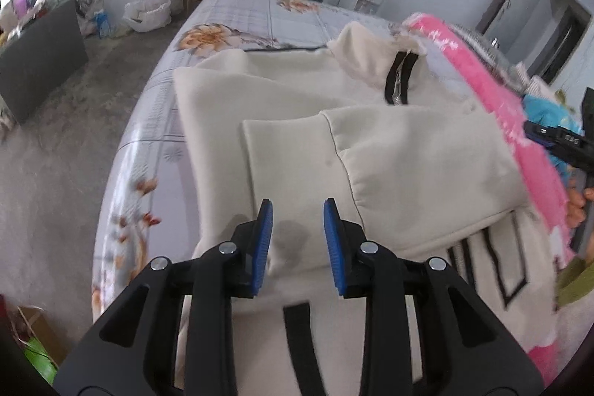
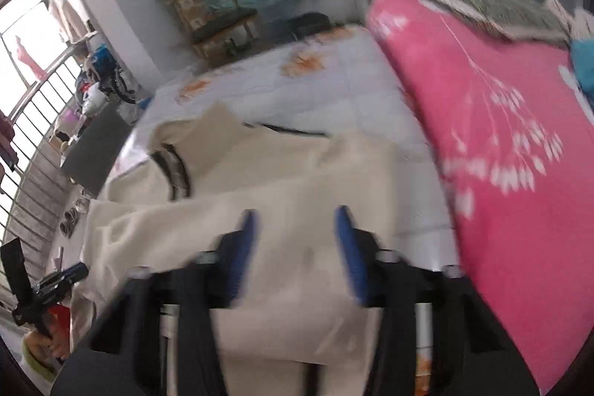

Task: Fold large clothes

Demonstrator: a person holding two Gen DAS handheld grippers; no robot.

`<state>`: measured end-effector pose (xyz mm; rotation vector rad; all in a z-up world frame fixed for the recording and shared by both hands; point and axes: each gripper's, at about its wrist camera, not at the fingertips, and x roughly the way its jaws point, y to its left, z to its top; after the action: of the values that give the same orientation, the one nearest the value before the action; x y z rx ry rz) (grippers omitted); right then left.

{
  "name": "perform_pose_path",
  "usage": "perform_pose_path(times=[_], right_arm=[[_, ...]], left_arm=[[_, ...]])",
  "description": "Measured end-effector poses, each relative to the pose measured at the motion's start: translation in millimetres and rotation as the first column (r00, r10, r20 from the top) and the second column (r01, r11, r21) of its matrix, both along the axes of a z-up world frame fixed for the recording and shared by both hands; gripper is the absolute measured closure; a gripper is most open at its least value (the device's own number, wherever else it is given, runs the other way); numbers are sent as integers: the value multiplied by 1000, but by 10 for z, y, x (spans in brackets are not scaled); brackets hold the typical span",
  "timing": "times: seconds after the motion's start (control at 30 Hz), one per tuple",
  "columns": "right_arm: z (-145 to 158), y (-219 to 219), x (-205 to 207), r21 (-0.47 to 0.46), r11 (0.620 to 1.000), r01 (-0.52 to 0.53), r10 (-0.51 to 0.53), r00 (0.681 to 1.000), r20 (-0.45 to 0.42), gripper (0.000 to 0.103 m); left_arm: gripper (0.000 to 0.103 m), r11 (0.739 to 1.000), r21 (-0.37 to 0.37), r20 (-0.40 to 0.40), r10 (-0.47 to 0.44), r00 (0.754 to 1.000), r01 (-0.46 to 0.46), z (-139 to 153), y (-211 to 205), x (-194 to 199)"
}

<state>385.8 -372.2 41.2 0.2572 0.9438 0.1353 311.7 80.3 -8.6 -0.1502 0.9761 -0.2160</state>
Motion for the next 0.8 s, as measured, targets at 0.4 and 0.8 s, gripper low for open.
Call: perform_pose_path(times=[0.4, 0.8], right_arm=[[-426, -136, -246, -186, 981, -60, 36, 991, -131, 100], [104, -39, -2070, -152, 988, -32, 34, 999, 10, 41]], left_arm=[[72, 987, 159, 12, 6, 1000, -7, -51, -167, -49], [24, 978, 198, 53, 53, 997, -63, 298, 131, -1612]])
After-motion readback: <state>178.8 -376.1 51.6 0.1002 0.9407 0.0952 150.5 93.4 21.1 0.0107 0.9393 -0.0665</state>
